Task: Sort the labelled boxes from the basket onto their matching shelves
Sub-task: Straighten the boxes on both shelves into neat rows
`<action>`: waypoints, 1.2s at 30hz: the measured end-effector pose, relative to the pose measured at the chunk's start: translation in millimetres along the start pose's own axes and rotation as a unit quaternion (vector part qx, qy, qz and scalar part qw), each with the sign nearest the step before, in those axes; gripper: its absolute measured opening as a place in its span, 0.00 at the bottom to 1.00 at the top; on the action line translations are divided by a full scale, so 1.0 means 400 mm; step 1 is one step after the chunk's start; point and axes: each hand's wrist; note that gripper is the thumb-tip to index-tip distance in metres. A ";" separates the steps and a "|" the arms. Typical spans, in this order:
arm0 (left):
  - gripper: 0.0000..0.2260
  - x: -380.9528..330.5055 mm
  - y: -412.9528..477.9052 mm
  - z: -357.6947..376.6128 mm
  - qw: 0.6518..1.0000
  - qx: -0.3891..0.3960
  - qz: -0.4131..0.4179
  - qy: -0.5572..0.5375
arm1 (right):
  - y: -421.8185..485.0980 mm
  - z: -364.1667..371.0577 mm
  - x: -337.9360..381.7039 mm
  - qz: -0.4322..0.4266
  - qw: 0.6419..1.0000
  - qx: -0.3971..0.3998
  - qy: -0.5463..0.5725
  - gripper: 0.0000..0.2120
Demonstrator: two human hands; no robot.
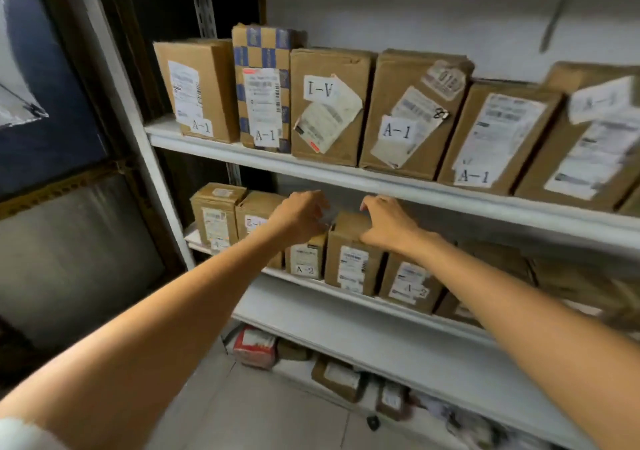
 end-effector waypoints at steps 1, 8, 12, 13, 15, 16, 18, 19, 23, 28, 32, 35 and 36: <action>0.15 -0.051 -0.002 0.048 1.000 0.010 0.012 -0.005 | -0.043 0.001 -0.065 0.021 1.000 0.000 0.001 0.20; 0.17 -0.432 0.041 0.363 0.986 0.111 0.122 -0.022 | -0.323 -0.047 -0.494 0.157 0.987 -0.017 0.003 0.19; 0.18 -0.616 0.098 0.488 0.974 0.149 0.172 -0.020 | -0.427 -0.096 -0.697 0.232 0.972 -0.031 0.016 0.19; 0.19 -0.653 0.113 0.518 0.970 0.157 0.182 -0.019 | -0.448 -0.106 -0.740 0.250 0.967 -0.034 0.018 0.19; 0.20 -0.716 0.142 0.578 0.964 0.169 0.202 -0.015 | -0.480 -0.125 -0.821 0.279 0.959 -0.038 0.019 0.18; 0.20 -0.743 0.157 0.609 0.962 0.173 0.212 -0.015 | -0.491 -0.135 -0.857 0.290 0.956 -0.041 0.013 0.18; 0.20 -0.793 0.191 0.670 0.958 0.174 0.230 -0.010 | -0.505 -0.151 -0.928 0.310 0.950 -0.041 -0.006 0.19; 0.19 -0.816 0.210 0.698 0.956 0.172 0.237 -0.004 | -0.506 -0.157 -0.965 0.317 0.947 -0.037 -0.019 0.20; 0.21 -0.906 0.284 0.786 0.950 0.154 0.270 0.036 | -0.483 -0.177 -1.113 0.346 0.937 -0.010 -0.051 0.21; 0.25 -1.002 0.356 0.893 0.939 0.145 0.308 0.051 | -0.457 -0.172 -1.273 0.372 0.926 -0.045 -0.049 0.18; 0.27 -1.049 0.385 0.975 0.935 0.158 0.308 0.077 | -0.456 -0.145 -1.377 0.386 0.920 -0.024 -0.059 0.35; 0.29 -1.079 0.395 1.030 0.938 0.154 0.301 0.079 | -0.444 -0.140 -1.450 0.370 0.925 -0.032 -0.075 0.42; 0.28 -1.089 0.397 1.046 0.941 0.147 0.295 0.082 | -0.438 -0.139 -1.474 0.362 0.928 -0.037 -0.087 0.43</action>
Point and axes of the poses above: each hand's wrist, its own y-axis towards the middle knuckle, its own z-axis out of the palm, x = y × z, and after that the axes turned 8 degrees about z, right-handed
